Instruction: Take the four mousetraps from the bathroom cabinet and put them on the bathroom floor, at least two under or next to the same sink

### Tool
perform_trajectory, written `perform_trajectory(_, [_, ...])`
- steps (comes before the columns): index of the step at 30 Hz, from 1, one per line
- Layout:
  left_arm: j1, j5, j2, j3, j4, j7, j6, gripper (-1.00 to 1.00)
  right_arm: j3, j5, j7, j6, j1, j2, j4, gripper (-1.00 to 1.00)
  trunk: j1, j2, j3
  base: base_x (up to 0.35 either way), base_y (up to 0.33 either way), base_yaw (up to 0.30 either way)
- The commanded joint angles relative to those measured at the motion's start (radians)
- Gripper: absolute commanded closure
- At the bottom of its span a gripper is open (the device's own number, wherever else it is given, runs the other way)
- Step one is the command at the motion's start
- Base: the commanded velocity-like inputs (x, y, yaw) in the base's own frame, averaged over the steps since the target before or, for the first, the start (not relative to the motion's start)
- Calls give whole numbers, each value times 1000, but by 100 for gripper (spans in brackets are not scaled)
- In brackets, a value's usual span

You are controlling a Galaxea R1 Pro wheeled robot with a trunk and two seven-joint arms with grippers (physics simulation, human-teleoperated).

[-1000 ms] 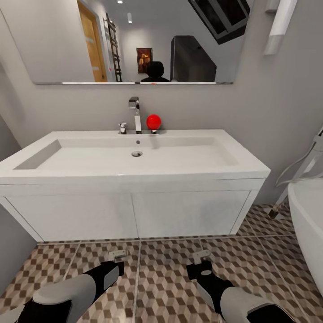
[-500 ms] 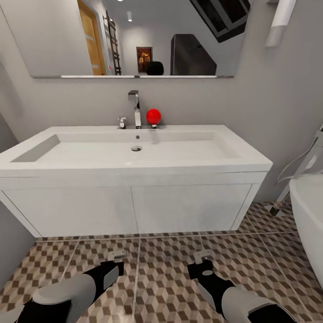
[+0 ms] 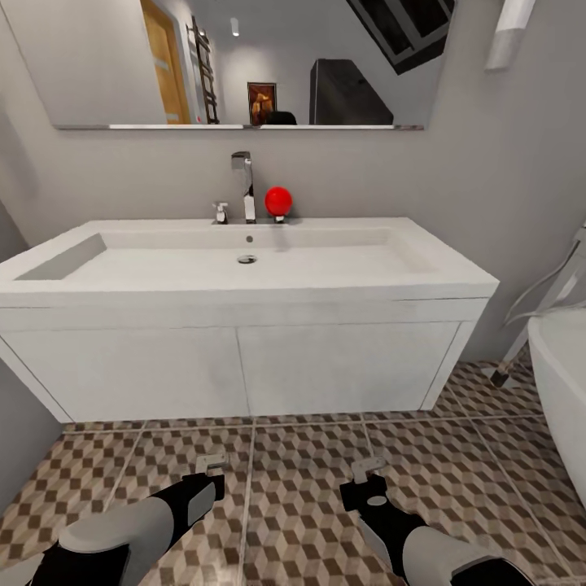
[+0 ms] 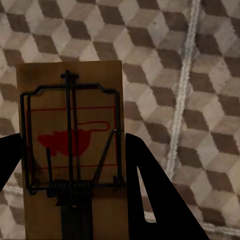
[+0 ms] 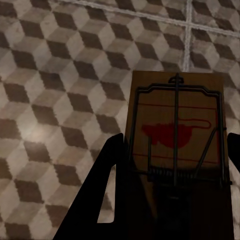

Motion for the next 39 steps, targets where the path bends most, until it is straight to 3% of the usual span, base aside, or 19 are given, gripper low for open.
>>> perform_trajectory(1, [0, -3, 0, 0, 0, 0, 1, 100, 0, -1, 2, 0, 0, 0, 0, 100, 4, -7, -3, 0, 0, 0])
perform_trajectory(18, [0, -3, -4, 0, -1, 0, -1, 100, 0, -2, -6, -11, 0, 4, -16, 100, 69, -126, -56, 0, 0, 0])
perform_trajectory(26, [0, -4, -5, 0, -1, 0, -60, 100, -3, -2, -15, -8, -27, 6, -41, 100, 100, -182, -82, 0, 0, 0])
perform_trajectory(34, [-1, -5, -11, 0, -1, -1, -60, 100, -3, -4, -16, 6, -33, 6, -43, 100, 103, -184, -112, 0, 0, 0])
perform_trajectory(39, [-25, -5, -10, 0, -2, -1, -60, 100, -3, -13, -17, 31, -82, 6, -41, 100, 106, -185, -132, 0, 0, 0])
